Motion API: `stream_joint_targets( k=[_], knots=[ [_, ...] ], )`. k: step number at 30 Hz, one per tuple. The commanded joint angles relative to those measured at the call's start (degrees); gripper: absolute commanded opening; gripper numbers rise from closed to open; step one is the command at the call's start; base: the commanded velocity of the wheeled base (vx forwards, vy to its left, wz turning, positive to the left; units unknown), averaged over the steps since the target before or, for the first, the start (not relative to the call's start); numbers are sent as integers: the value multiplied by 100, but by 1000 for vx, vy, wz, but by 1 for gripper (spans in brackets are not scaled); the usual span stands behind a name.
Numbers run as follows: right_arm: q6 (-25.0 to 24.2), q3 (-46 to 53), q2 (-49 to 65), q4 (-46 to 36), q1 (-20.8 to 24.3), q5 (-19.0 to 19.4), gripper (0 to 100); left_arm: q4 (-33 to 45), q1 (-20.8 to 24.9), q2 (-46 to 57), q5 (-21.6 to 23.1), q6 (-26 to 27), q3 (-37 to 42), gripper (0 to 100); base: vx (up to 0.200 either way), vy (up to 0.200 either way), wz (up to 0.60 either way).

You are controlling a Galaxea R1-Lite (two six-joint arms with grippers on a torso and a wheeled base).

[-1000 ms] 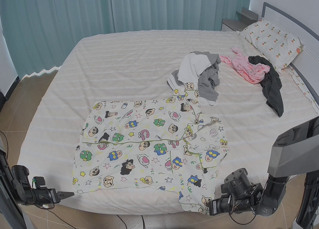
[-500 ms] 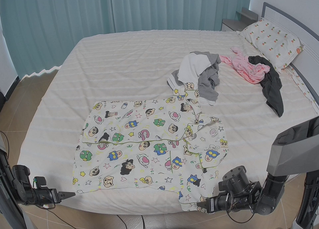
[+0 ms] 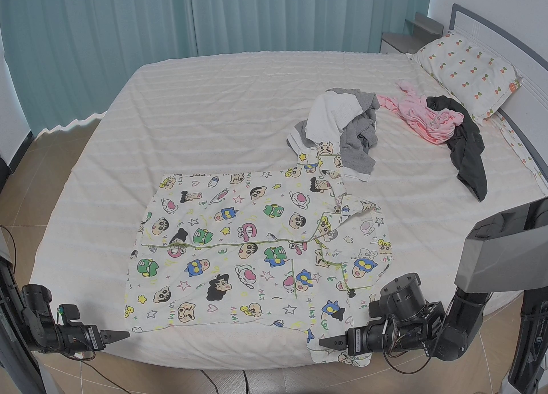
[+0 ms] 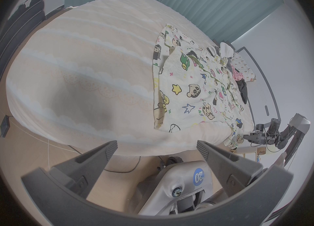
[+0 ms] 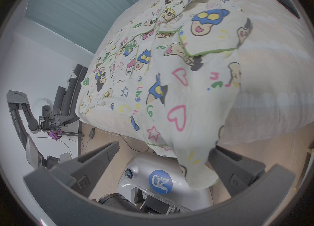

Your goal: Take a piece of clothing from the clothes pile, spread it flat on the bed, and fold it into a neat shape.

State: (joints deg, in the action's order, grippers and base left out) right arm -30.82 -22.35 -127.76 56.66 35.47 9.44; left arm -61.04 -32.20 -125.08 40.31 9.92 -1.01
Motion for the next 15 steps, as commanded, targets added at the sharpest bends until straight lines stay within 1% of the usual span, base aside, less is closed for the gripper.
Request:
stream_joint_targets(
  k=[1,6,9,10,13,15],
  knots=[
    [32,-130,-83,20,-5,41,100,-5,-6,-34,20,1,40,100,0,0,0],
    [102,-306,-232,12,12,94,100,-13,29,-34,20,-8,22,100,0,0,0],
    [102,-429,-285,-59,12,94,100,-57,179,1,-15,-61,5,100,0,0,0],
    [94,-437,-276,-94,12,94,0,-128,249,18,-32,-140,13,100,0,0,0],
    [85,-437,-276,-94,12,94,0,-259,504,141,-103,-368,5,100,0,0,0],
    [85,-429,-276,-85,12,50,0,-365,741,150,-402,-623,-13,100,0,0,0]
  ],
)
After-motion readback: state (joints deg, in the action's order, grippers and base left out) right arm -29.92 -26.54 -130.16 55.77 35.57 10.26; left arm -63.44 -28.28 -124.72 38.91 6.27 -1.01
